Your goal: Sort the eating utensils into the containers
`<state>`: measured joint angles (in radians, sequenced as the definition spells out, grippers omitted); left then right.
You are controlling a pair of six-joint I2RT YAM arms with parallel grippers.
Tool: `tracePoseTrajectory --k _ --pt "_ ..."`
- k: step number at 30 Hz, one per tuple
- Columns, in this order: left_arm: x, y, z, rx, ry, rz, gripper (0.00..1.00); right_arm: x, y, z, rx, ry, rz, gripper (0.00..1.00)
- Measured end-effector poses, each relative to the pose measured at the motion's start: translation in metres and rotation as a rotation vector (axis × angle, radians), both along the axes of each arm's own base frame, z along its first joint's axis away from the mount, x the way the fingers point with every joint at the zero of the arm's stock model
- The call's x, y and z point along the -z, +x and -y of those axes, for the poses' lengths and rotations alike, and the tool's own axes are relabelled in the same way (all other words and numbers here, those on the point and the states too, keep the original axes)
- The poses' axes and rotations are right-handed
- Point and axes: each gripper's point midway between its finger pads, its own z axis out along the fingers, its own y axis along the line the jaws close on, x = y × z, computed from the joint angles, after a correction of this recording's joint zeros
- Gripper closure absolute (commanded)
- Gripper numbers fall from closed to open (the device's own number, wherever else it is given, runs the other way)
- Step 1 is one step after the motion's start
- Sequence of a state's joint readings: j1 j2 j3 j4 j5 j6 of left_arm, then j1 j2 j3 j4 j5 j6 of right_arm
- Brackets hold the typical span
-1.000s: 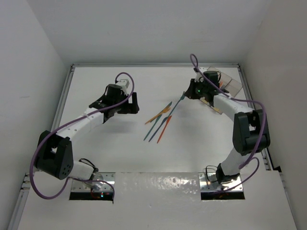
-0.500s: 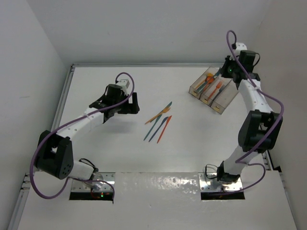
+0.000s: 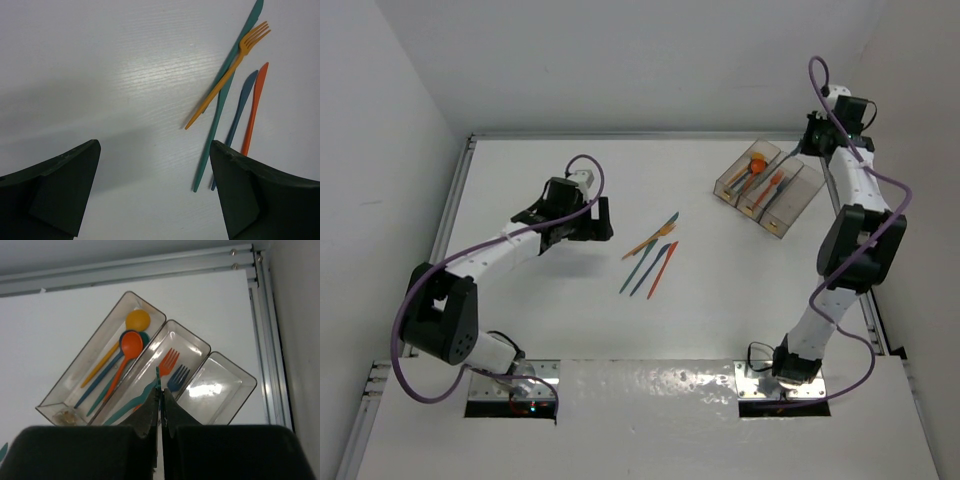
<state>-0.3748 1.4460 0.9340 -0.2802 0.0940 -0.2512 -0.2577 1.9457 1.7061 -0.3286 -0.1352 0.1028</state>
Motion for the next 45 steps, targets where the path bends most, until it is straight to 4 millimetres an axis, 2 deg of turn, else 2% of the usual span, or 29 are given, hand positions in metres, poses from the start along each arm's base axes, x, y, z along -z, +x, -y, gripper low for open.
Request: tracePoseTrajectory --k 4,9,13,17,22,25,28,29,30,31,33,35,37,40,45 --pt "-0.001 0.001 0.002 0.012 -0.009 0.006 0.11 0.036 0.0 0.0 -0.003 0.015 -0.077 1.0" --pt "-0.003 0.002 0.005 0.024 -0.02 0.014 0.11 0.093 -0.002 -0.004 -0.012 0.063 -0.195 1.0" --pt "0.0 0.002 0.007 0.029 -0.022 0.007 0.11 0.124 -0.004 -0.008 -0.007 0.109 -0.252 0.85" --pt "0.001 0.002 0.007 0.033 -0.024 0.003 0.11 0.128 -0.007 -0.016 -0.007 0.144 -0.27 0.63" --pt "0.001 0.001 0.008 0.038 -0.026 0.002 0.11 0.113 -0.012 -0.039 -0.024 0.118 -0.255 0.59" --pt "0.001 0.001 0.008 0.039 -0.026 0.001 0.11 0.086 -0.019 -0.065 -0.032 0.077 -0.217 0.61" --pt "0.002 0.001 0.006 0.034 -0.018 -0.002 0.12 0.048 -0.026 -0.112 -0.054 0.06 -0.14 0.63" --pt "0.002 0.0 0.005 0.029 -0.014 -0.003 0.12 0.042 -0.028 -0.122 -0.055 0.059 -0.127 0.63" --pt "0.002 0.0 0.004 0.024 -0.009 -0.003 0.12 0.028 -0.035 -0.15 -0.064 0.072 -0.097 0.63" --pt "0.002 0.0 0.003 0.019 -0.003 -0.004 0.12 0.022 -0.04 -0.17 -0.067 0.087 -0.081 0.63" --pt "0.002 0.0 -0.002 0.002 0.014 -0.004 0.12 0.018 -0.053 -0.211 -0.073 0.124 -0.08 0.63" --pt "0.0 0.002 -0.006 -0.017 0.029 0.0 0.12 0.027 -0.066 -0.245 -0.059 0.154 -0.112 0.61" --pt "-0.002 0.004 -0.01 -0.042 0.047 0.008 0.12 0.045 -0.081 -0.269 -0.031 0.165 -0.172 0.6" --pt "-0.007 0.005 -0.017 -0.08 0.068 0.018 0.12 0.079 -0.101 -0.296 0.02 0.168 -0.272 0.59" --pt "-0.014 0.007 -0.028 -0.134 0.096 0.034 0.11 0.137 -0.134 -0.326 0.101 0.163 -0.426 0.59"
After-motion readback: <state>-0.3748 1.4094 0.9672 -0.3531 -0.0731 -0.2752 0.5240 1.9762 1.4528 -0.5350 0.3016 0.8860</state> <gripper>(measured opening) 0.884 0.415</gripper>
